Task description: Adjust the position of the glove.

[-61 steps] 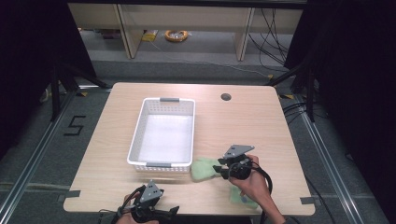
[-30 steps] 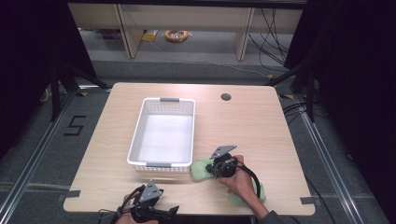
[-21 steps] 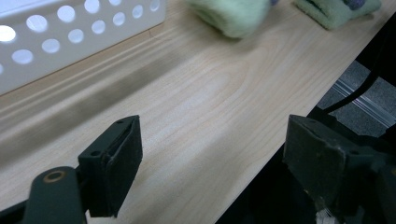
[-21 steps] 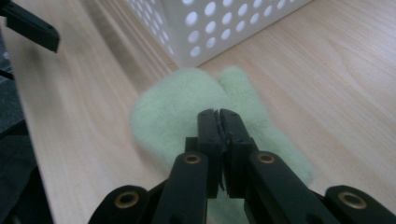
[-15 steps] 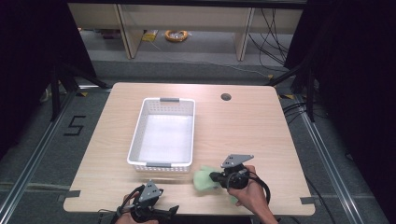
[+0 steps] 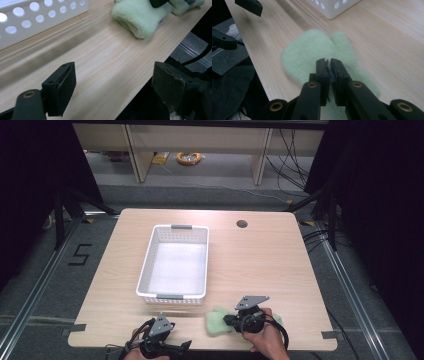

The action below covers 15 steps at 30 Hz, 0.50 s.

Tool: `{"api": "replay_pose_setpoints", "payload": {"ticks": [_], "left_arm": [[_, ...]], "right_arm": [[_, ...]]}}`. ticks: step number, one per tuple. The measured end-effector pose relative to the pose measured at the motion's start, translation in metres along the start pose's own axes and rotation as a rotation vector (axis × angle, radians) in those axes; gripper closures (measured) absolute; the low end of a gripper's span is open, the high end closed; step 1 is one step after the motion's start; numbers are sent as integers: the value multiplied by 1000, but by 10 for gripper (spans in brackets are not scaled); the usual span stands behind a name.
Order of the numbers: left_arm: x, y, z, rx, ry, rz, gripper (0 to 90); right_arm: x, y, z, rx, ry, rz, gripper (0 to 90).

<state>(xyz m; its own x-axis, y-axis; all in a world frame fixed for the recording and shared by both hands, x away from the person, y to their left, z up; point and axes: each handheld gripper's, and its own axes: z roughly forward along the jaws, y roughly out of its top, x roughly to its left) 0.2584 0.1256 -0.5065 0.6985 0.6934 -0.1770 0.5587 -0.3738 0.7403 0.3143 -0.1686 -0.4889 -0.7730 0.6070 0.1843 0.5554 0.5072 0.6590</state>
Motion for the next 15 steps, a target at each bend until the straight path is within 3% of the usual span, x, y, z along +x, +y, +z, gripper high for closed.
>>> {"api": "replay_pose_setpoints", "payload": {"ticks": [1, 3, 4, 6, 7, 8, 9, 11, 15], "left_arm": [[0, 0, 0, 0, -1, -1, 190], [0, 0, 0, 4, -4, 0, 190], [0, 0, 0, 10, -7, 2, 190], [0, 0, 0, 6, -5, 2, 190], [1, 0, 0, 9, 10, 13, 190], [1, 0, -1, 12, 8, 14, 190], [0, 0, 0, -1, -2, -1, 190], [1, 0, -1, 16, -11, 2, 190], [0, 0, 1, 4, 1, 3, 190]], "right_arm": [[-1, -1, 0, -8, -7, -18, 831], [-1, -2, 2, -20, -9, -1, 798], [-2, -1, 0, -10, -2, -9, 731], [-1, -1, 0, -32, -5, -7, 712], [-1, 0, -5, -18, -3, -16, 691], [-2, 1, -8, -49, -8, -28, 682], [-3, 2, -13, -35, -8, -37, 669], [-9, 1, -29, -44, -54, -63, 669], [-16, -7, -40, -37, -73, -41, 670]]}}
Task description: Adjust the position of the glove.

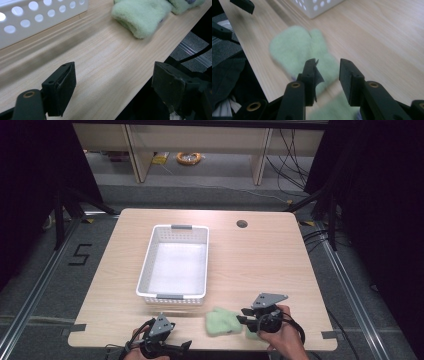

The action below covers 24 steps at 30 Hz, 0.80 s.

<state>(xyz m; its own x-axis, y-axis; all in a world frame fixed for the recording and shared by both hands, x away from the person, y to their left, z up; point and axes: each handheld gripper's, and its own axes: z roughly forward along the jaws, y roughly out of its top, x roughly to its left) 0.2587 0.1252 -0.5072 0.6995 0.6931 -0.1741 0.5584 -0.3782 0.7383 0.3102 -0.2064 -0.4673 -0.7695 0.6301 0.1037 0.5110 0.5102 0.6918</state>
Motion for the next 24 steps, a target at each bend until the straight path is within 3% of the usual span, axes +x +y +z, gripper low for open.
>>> {"api": "replay_pose_setpoints", "payload": {"ticks": [1, 3, 5, 6, 7, 8, 13, 15, 19, 24], "left_arm": [[0, 0, 0, -2, -2, -2, 190], [1, 0, -1, 9, -1, 7, 189], [0, 0, 0, 6, -1, -17, 190], [0, 0, 0, 7, -2, -16, 189], [0, 0, 0, 8, -1, -12, 190], [1, 0, -1, 10, -1, 10, 190], [1, 0, 0, 10, 0, 7, 190], [1, 0, 0, 11, -1, 8, 189], [1, 0, 0, 13, 0, 8, 190], [2, 0, -1, 30, 0, 11, 190]], "right_arm": [[-4, -3, -5, 22, 0, -15, 670], [-6, -8, -7, 16, -6, -13, 670], [-8, -14, -12, 28, -17, -30, 674], [-10, -17, -15, 45, -21, -55, 674], [-9, -19, -17, 49, -27, -24, 674], [-11, -21, -19, 61, -26, -37, 675], [-14, -30, -17, 110, -10, -76, 682], [-14, -31, -15, 104, -7, -74, 682], [-17, -37, -8, 157, 2, -60, 675], [-21, -39, -6, 140, 26, -61, 689]]}}
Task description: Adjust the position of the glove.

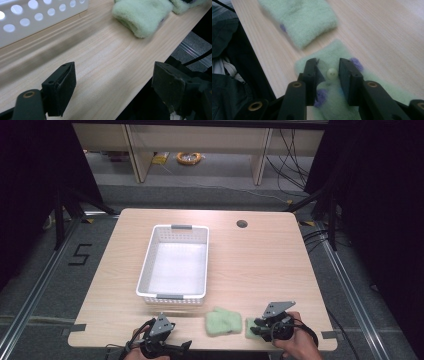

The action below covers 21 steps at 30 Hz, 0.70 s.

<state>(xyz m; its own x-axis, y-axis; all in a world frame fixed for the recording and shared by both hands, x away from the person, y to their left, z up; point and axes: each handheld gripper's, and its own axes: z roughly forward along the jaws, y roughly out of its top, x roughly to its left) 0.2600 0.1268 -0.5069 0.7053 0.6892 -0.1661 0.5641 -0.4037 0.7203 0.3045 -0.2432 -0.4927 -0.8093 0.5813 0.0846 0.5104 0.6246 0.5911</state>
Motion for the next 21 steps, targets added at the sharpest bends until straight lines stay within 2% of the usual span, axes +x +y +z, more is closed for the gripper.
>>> {"api": "replay_pose_setpoints", "payload": {"ticks": [3, 4, 6, 7, 8, 9, 10, 11, 12, 13, 14, 16, 17, 18, 19, 20, 21], "left_arm": [[-2, 0, 1, -19, -5, -12, 190], [-1, 0, 0, -6, 3, 4, 190], [-2, 0, 1, -24, -2, -12, 190], [-1, 0, 0, -12, -4, -1, 190], [-1, 0, 0, -12, -5, -2, 190], [-1, 0, 0, -22, -1, -3, 190], [-1, 0, 0, -20, -1, -4, 189], [-2, -1, 1, -20, -4, -28, 189], [-1, 0, 1, -15, -1, -21, 189], [-1, 0, 1, -14, -10, -13, 190], [-1, 0, 1, -11, -10, -15, 190], [-2, 0, 1, -19, -5, -8, 190], [-2, 0, 0, -5, -14, -4, 190], [-2, 0, 1, -14, -7, -7, 190], [-1, 0, 1, -9, 4, 0, 190], [-3, -1, 3, -23, -6, -18, 190], [-3, -1, 3, -23, -6, -18, 190]], "right_arm": [[-2, -2, -1, 6, 37, 39, 754], [-1, 0, -2, 21, 23, 26, 801], [1, 0, -2, 24, 33, 30, 809], [1, 1, -3, 18, 25, 15, 811], [2, 3, -7, 4, 2, 34, 812], [2, 3, -7, 4, 2, 34, 812], [5, 6, -12, -40, -2, 71, 812], [5, 6, -12, -40, -2, 71, 812], [2, 7, -14, -73, -8, 48, 812], [1, 10, -19, -107, 5, 50, 812], [-2, 13, -28, -148, 16, 102, 813], [-5, 15, -32, -201, 10, 162, 812], [-5, 15, -32, -201, 10, 162, 812], [-8, 18, -33, -217, 30, 240, 812], [-11, 20, -32, -218, 26, 242, 812], [-14, 21, -31, -224, 19, 246, 812], [-14, 21, -31, -224, 19, 246, 812]]}}
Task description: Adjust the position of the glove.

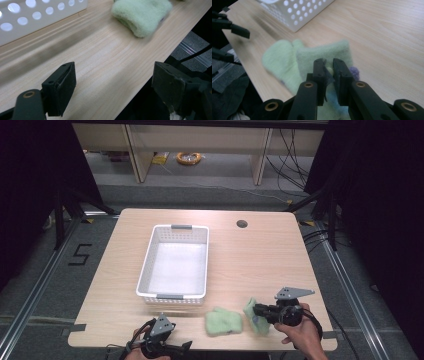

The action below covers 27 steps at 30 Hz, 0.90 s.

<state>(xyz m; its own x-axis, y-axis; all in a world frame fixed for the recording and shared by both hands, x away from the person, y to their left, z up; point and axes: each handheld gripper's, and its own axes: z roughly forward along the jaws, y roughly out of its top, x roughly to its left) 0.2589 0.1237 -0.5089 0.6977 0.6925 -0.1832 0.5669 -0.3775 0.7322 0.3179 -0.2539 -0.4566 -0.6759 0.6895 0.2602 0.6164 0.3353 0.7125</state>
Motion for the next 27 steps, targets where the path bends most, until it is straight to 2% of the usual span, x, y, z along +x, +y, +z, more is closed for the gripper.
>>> {"api": "replay_pose_setpoints", "payload": {"ticks": [1, 2, 3, 4, 5, 6, 7, 8, 9, 10, 11, 12, 13, 14, 15, 16, 18, 19, 20, 22, 23, 24, 25, 26, 27], "left_arm": [[1, 0, -1, 16, 9, 16, 190], [-1, 0, 0, 1, -3, -18, 190], [-1, 0, 0, 1, -3, -18, 190], [-1, 0, 1, 1, -6, -16, 190], [-1, 0, 0, 1, 0, 0, 190], [-1, 0, 0, 12, -10, 1, 190], [-1, 0, 0, 3, -2, 1, 190], [-2, 0, 0, 2, -3, 3, 190], [-2, 0, 0, 2, -3, 3, 190], [-2, 0, 1, -2, -4, 3, 190], [0, 0, -1, 17, 5, 21, 189], [0, 0, -1, 18, 4, 23, 190], [-1, 0, -1, 22, -13, 13, 190], [-3, 0, 0, 13, -10, -2, 190], [-2, 0, -1, 22, -13, 20, 190], [-2, 0, 0, 18, -11, 18, 190], [-2, 0, 0, 18, -12, 20, 189], [-2, 0, -1, 25, -15, 22, 190], [-2, 0, -1, 23, -14, 21, 190], [-3, 0, 0, 15, -9, 16, 190], [-3, 0, 0, 15, -9, 16, 190], [-3, -1, 1, 16, -10, 16, 190], [-3, -1, 2, 10, -6, 10, 190], [-3, -1, 2, 7, -8, 4, 190], [-3, -1, 3, 6, -5, 3, 190]], "right_arm": [[-6, 4, 6, -22, 6, 63, 812], [-12, 6, 8, -29, 5, 45, 812], [-16, 8, 12, -33, 17, 77, 812], [-16, 8, 12, -33, 17, 77, 812], [-21, 11, 14, -42, 1, 97, 812], [-22, 13, 17, -33, -9, 146, 812], [-35, 17, 25, -54, -37, 140, 812], [-38, 18, 29, -51, -42, 181, 811], [-43, 18, 32, -47, -60, 188, 811], [-43, 18, 32, -47, -60, 188, 811], [-45, 18, 35, -43, -72, 214, 810], [-50, 17, 38, -41, -78, 201, 809], [-49, 17, 39, -28, -82, 237, 808], [-52, 16, 41, -35, -89, 215, 806], [-52, 16, 41, -22, -99, 220, 803], [-52, 16, 42, -25, -80, 207, 799], [-52, 16, 43, -10, -91, 200, 748], [-53, 15, 43, -12, -88, 200, 692], [-53, 15, 43, -12, -88, 200, 692], [-51, 19, 36, 14, -96, 82, 645], [-51, 19, 36, 14, -96, 82, 645], [-49, 22, 32, 46, -115, -1, 639], [-45, 27, 23, 95, -144, -192, 632], [-45, 27, 23, 95, -144, -192, 632], [-43, 28, 20, 126, -136, -237, 633]]}}
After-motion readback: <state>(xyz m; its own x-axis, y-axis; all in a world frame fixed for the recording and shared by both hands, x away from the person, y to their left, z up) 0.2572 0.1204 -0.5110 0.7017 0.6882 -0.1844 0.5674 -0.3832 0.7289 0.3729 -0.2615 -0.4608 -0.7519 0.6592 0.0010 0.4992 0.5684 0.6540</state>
